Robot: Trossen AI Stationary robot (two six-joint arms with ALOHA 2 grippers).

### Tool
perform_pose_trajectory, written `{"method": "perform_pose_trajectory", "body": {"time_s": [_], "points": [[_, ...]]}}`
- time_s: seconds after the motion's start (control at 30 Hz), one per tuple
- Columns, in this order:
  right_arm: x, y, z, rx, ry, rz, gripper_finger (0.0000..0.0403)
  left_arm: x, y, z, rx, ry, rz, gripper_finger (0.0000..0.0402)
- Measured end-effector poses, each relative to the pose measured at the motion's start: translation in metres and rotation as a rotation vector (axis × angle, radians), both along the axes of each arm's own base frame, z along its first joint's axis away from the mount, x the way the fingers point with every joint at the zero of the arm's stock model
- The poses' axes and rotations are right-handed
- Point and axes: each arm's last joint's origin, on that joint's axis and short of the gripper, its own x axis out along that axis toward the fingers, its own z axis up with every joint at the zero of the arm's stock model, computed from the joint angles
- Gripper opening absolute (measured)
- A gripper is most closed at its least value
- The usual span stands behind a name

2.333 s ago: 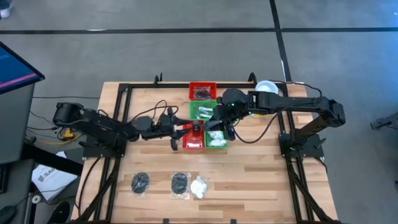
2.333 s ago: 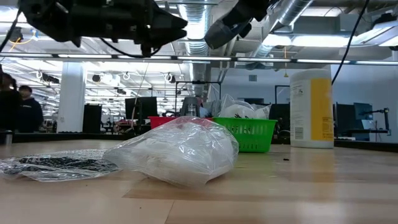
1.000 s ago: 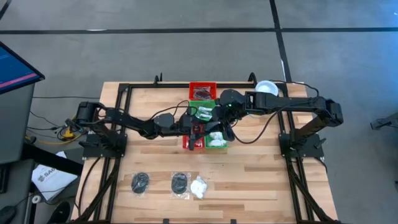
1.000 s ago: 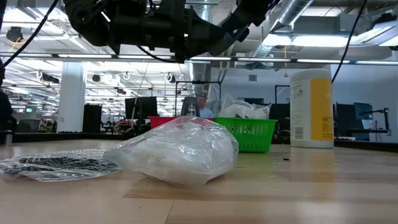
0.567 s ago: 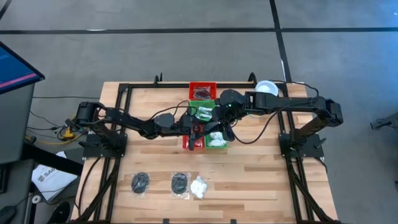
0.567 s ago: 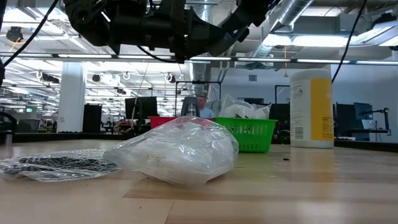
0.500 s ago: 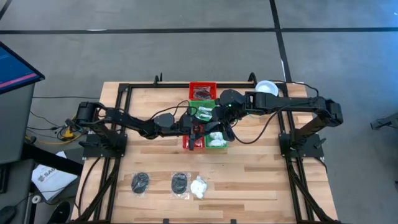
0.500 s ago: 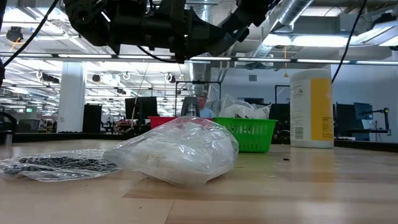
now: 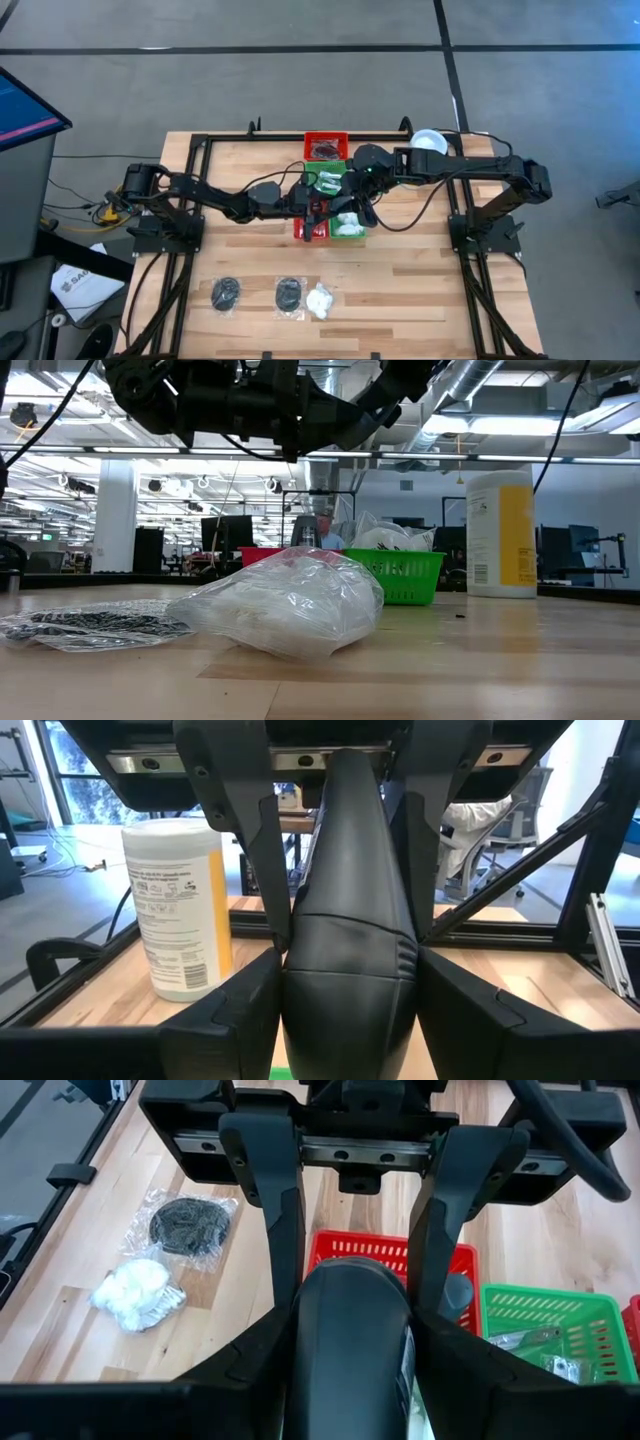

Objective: Pick & Place Travel size toiletries
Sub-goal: Put the gray deodorant into the bottom red bin

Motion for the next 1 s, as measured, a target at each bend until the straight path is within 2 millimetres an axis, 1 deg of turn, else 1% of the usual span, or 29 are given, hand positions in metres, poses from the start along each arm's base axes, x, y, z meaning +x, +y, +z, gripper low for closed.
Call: {"method": "perform_pose_trajectory", "body": {"time_s": [0.13,0.33,0.43,0.5,0.6,0.73,0.8,0.87,0.93,1.0], "points": [[0.0,0.0,0.0,0.0,0.002,-0.001,0.0168,0.0,0.0,-0.001,0.0,0.008,0.0,0.0186],[0.0,-0.002,-0.001,-0.004,0.009,-0.005,0.0202,0.0,0.0,-0.003,0.002,0.041,0.002,0.0186],[0.002,-0.004,0.004,-0.011,-0.039,-0.009,0.0205,-0.001,0.0,-0.008,-0.001,0.093,0.001,0.0186],[-0.001,-0.006,0.006,-0.01,-0.029,-0.014,0.0201,-0.004,0.0,-0.01,-0.002,0.13,0.004,0.0186],[-0.003,-0.007,0.006,-0.009,-0.018,-0.018,0.0192,-0.015,0.001,-0.001,-0.014,0.138,0.046,0.0186],[-0.007,-0.008,0.008,-0.027,-0.021,-0.006,0.018,-0.035,0.0,-0.002,-0.058,0.215,0.058,0.0186],[-0.007,-0.008,0.008,-0.027,-0.021,-0.008,0.0174,-0.044,-0.001,0.004,-0.078,0.207,0.057,0.0186],[-0.007,-0.009,0.008,-0.027,-0.016,-0.011,0.017,-0.054,-0.002,0.003,-0.103,0.225,0.059,0.0186],[-0.007,-0.011,0.007,-0.028,-0.015,-0.017,0.0166,-0.065,-0.004,-0.003,-0.126,0.273,0.06,0.0186],[-0.008,-0.013,0.007,-0.028,-0.014,-0.022,0.0163,-0.073,-0.006,-0.005,-0.149,0.28,0.055,0.0186]]}}
